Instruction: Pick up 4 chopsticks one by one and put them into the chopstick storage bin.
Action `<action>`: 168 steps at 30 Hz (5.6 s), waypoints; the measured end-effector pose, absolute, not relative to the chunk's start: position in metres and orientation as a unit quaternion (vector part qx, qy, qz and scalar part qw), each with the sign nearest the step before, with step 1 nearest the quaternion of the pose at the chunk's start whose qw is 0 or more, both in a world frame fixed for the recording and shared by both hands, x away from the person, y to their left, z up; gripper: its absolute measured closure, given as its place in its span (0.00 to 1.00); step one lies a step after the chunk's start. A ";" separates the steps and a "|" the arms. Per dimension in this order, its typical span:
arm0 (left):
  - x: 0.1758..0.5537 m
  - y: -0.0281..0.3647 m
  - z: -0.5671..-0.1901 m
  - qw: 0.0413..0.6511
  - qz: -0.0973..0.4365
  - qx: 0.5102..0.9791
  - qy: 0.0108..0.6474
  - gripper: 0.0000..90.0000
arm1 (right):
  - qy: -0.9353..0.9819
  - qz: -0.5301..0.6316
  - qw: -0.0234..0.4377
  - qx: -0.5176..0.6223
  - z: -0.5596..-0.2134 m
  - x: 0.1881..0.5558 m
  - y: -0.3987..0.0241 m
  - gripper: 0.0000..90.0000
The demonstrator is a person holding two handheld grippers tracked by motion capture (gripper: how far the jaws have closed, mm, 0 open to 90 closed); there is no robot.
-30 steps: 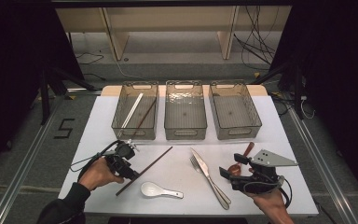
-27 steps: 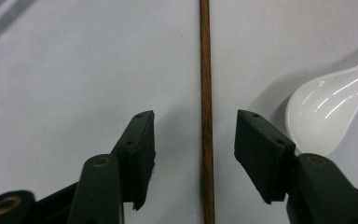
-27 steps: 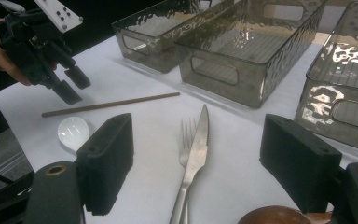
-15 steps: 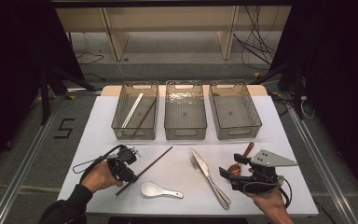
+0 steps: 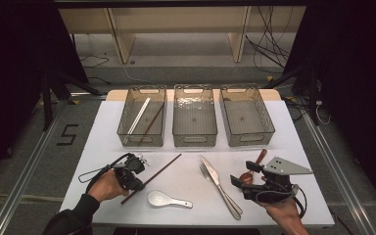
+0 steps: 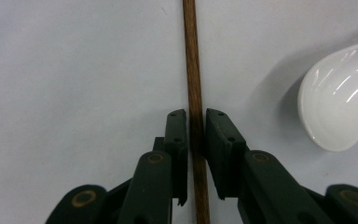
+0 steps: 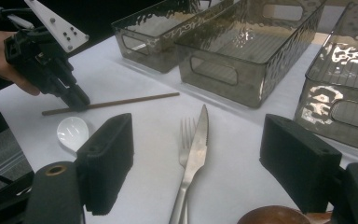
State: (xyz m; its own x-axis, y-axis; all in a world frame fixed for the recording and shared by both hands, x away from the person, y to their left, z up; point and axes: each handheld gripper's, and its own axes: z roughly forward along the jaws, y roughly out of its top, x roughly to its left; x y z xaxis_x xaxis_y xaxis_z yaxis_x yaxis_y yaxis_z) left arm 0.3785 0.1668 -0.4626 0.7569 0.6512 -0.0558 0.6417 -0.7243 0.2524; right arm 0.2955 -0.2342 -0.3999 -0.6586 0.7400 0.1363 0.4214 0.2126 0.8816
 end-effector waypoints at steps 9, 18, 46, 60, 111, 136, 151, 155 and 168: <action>0.378 0.168 -0.463 0.132 0.020 0.929 0.345 0.92 | 0.762 0.498 0.160 0.381 -0.400 0.295 -0.235 0.30; 0.378 0.169 -0.460 0.134 0.031 0.933 0.333 0.93 | 0.762 0.498 0.161 0.381 -0.400 0.295 -0.235 0.30; 0.386 0.177 -0.414 0.256 0.057 0.903 0.339 0.93 | 0.761 0.499 0.161 0.382 -0.400 0.296 -0.235 0.30; 0.401 0.174 -0.396 0.285 0.062 0.896 0.336 0.93 | 0.761 0.498 0.161 0.384 -0.401 0.297 -0.236 0.30; 0.507 0.198 -0.353 0.320 0.145 0.834 0.425 0.93 | 0.759 0.500 0.158 0.385 -0.401 0.297 -0.237 0.30; 0.541 0.202 -0.370 0.304 0.167 0.816 0.463 0.93 | 0.761 0.501 0.157 0.382 -0.401 0.297 -0.236 0.30; 0.545 0.206 -0.386 0.279 0.169 0.818 0.474 0.93 | 0.761 0.501 0.157 0.382 -0.401 0.297 -0.237 0.30; 0.546 0.209 -0.388 0.279 0.168 0.813 0.482 0.93 | 0.761 0.501 0.157 0.382 -0.401 0.297 -0.237 0.30; 0.541 0.208 -0.389 0.288 0.153 0.805 0.496 0.72 | 0.760 0.501 0.156 0.383 -0.401 0.297 -0.237 0.30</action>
